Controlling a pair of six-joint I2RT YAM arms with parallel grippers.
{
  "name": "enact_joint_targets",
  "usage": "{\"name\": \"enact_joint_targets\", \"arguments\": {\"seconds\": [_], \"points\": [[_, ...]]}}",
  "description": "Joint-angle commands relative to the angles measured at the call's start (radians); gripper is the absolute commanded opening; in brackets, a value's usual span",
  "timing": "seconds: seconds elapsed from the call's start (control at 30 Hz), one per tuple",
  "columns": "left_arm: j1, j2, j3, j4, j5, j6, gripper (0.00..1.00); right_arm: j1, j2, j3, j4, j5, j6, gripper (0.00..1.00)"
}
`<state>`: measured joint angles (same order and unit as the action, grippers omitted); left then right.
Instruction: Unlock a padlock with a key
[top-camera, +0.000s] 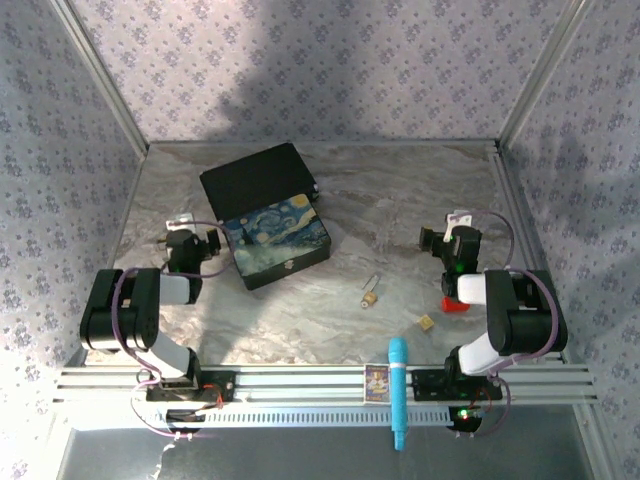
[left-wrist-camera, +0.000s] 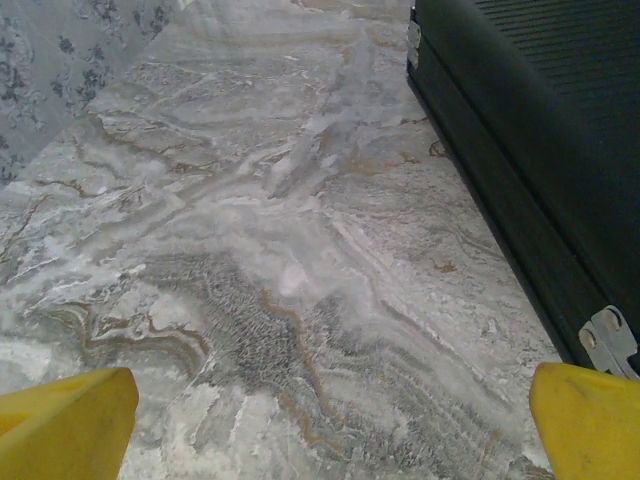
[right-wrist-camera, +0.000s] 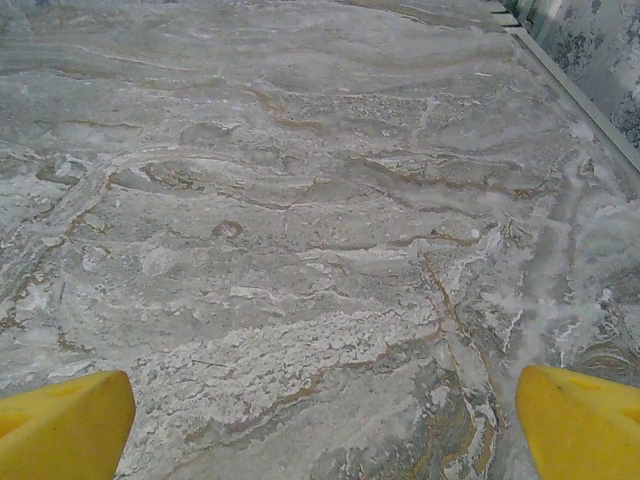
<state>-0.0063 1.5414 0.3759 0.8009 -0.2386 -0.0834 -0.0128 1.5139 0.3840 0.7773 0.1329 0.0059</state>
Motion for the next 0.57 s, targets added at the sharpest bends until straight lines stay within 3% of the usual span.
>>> {"name": "enact_joint_targets", "arguments": {"seconds": [0.0, 0.53], "points": [[0.002, -0.012, 0.025, 0.022, 0.040, 0.023, 1.00, -0.004, 0.005, 0.005, 0.033, -0.014, -0.020, 0.99], [0.001, -0.009, 0.021, 0.044, 0.039, 0.025, 1.00, -0.012, 0.006, 0.014, 0.014, -0.068, -0.032, 0.99]]}}
